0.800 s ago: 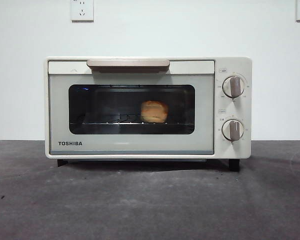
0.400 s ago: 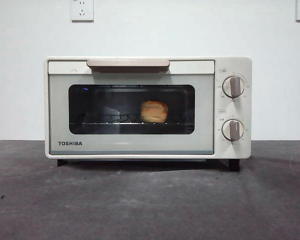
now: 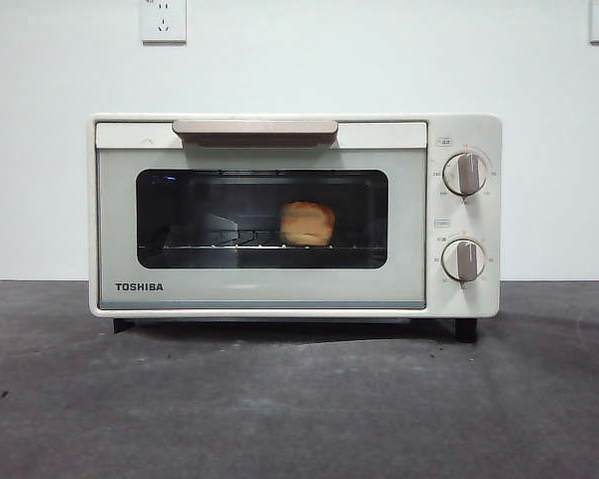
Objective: The left arm flap open the oven, the right arm pick bread and place it into oven, the left arm flap close the oven
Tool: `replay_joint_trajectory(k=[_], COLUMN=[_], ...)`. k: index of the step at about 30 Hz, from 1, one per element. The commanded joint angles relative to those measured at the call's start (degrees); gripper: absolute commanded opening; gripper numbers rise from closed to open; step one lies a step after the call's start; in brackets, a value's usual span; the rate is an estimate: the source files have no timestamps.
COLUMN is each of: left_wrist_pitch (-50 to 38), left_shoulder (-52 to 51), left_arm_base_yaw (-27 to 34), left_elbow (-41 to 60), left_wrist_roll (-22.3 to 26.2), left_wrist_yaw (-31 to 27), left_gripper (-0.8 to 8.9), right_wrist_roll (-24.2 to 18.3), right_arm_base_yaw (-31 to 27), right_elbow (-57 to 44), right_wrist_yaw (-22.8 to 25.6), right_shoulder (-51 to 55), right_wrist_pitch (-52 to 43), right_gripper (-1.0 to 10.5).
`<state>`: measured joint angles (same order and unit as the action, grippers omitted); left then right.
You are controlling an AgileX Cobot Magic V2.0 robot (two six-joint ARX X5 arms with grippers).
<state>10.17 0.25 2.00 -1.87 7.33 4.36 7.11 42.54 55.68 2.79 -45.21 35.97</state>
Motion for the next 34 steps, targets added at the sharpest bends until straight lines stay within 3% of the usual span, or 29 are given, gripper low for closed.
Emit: replay_joint_trajectory(k=[1,6,12,17,24,34], left_wrist_pitch=[0.4,0.4,0.4,0.4,0.4,0.4], left_shoulder=[-0.1,-0.1,-0.1,-0.1,-0.1,-0.1], left_arm_base_yaw=[0.1,0.1,0.1,0.1,0.1,0.1], left_elbow=[1.2,1.2,1.2,1.2,1.2,1.2], left_wrist_roll=[-0.5,-0.5,-0.5,-0.5,-0.5,-0.5], left_wrist_yaw=[-0.2,-0.2,-0.2,-0.2,-0.2,-0.2], left_gripper=[0.16,0.16,0.16,0.16,0.16,0.16], right_wrist_roll=[-3.4,-3.5,-4.6,-4.8,-4.8,-3.9], right_arm_base_yaw=[-4.9,-18.7,-32.6,-40.5,-45.3,-45.8], right_elbow=[-1.3,-10.8,-24.2,-34.1,-44.5,-53.8], right_wrist_yaw=[-1.7,-9.9,-10.3,-10.3,-10.3,-10.3], right_shoulder=[1.9,9.8,20.6,29.4,38.9,44.5], right_wrist_pitch=[-4.1,-14.9,-24.8,-30.8,-33.8,-33.8], right_gripper=[0.1,0.1,0.1,0.1,0.1,0.1])
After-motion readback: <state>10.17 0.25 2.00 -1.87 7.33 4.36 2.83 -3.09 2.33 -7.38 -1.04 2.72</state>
